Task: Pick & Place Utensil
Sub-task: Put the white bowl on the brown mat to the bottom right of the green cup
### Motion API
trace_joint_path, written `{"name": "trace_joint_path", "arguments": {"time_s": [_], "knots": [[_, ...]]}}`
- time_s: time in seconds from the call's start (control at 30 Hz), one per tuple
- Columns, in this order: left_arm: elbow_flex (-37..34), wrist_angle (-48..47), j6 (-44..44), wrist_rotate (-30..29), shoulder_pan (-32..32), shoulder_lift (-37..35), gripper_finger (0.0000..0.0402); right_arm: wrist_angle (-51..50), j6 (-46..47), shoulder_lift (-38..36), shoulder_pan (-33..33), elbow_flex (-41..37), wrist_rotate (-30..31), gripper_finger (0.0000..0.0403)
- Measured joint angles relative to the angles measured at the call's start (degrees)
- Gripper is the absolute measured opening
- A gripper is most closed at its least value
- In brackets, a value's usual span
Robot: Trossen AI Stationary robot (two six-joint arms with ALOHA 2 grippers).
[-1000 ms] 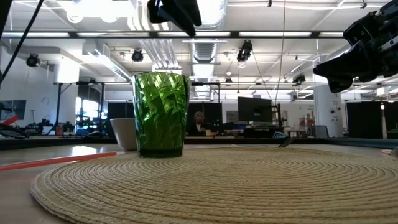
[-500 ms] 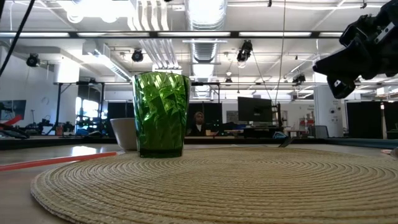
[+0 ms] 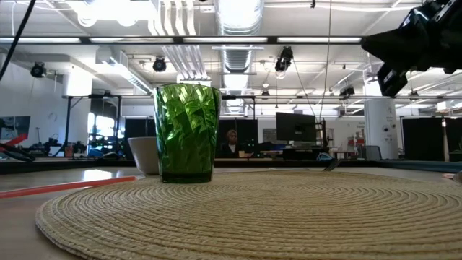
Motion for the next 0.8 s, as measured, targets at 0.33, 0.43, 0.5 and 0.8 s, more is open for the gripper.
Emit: {"name": "trace_joint_path", "arguments": {"time_s": [0.33,0.43,0.5,0.8], "knots": [[-11.22,15.18,0.00,-0.06,-0.66,-2.21,0.0103,0.21,0.63,0.02,0.00,0.21,0.00,0.0093],[-16.89,22.48,-0.32,-0.03,-1.04,-3.99,0.0098,0.25,0.66,0.07,-0.02,1.21,0.02,0.0112],[-20.77,28.30,-0.23,-0.01,-1.43,-5.64,0.0096,0.30,0.60,0.07,-0.01,2.07,0.02,0.0122],[-33.56,40.50,2.57,-3.05,-2.76,-14.90,0.0092,-4.13,0.24,2.94,-0.02,9.39,0.15,0.0143]]}}
